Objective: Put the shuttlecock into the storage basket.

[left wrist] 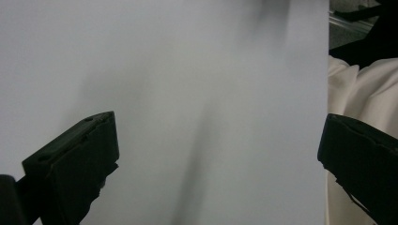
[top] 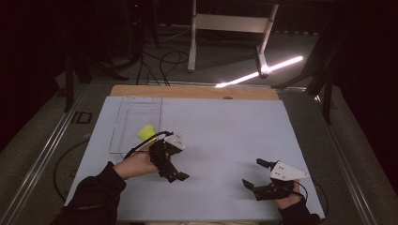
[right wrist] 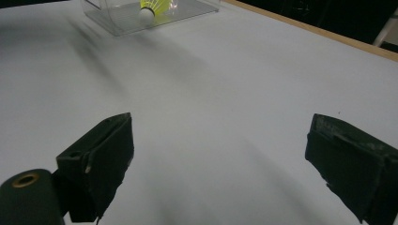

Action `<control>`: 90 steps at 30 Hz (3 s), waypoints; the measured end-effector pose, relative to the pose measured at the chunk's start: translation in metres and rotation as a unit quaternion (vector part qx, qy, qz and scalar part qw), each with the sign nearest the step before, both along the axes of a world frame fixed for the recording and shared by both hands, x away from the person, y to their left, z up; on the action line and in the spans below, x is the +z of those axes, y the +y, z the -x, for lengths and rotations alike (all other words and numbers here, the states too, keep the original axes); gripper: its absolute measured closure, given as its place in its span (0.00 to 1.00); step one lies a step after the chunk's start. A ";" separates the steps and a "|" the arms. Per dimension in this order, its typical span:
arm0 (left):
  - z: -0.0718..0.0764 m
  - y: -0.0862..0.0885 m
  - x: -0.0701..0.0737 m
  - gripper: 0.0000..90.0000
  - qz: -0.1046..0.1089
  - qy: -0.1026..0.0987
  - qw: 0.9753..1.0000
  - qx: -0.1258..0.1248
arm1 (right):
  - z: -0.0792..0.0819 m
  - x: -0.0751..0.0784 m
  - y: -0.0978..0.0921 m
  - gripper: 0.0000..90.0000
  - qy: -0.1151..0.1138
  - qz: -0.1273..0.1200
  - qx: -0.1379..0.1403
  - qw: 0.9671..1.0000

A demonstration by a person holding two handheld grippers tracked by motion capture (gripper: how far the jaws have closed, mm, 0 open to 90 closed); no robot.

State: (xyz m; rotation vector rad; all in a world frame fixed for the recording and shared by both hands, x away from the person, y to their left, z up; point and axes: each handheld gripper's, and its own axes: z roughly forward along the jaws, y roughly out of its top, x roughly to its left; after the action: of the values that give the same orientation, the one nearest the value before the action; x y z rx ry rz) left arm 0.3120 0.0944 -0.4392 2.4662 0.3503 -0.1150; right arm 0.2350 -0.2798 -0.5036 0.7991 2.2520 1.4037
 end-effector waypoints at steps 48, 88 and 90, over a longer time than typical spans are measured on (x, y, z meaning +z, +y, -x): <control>0.059 0.101 -0.063 0.00 0.085 0.000 0.986 0.144 | 0.000 0.000 0.002 0.09 0.003 0.005 0.003 1.000; 0.068 0.114 -0.086 0.00 0.127 -0.058 0.956 0.257 | 0.000 -0.003 0.002 0.09 0.011 0.005 0.004 1.000; 0.068 0.113 -0.087 0.00 0.126 -0.059 0.958 0.251 | 0.000 -0.003 0.002 0.09 0.012 0.006 0.004 1.000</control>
State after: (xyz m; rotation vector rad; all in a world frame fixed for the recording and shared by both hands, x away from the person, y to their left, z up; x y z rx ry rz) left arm 0.2439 0.2070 -0.5260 2.0518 0.8410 0.1907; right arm 0.2354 -0.2783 -0.5066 0.8083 2.2814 1.3910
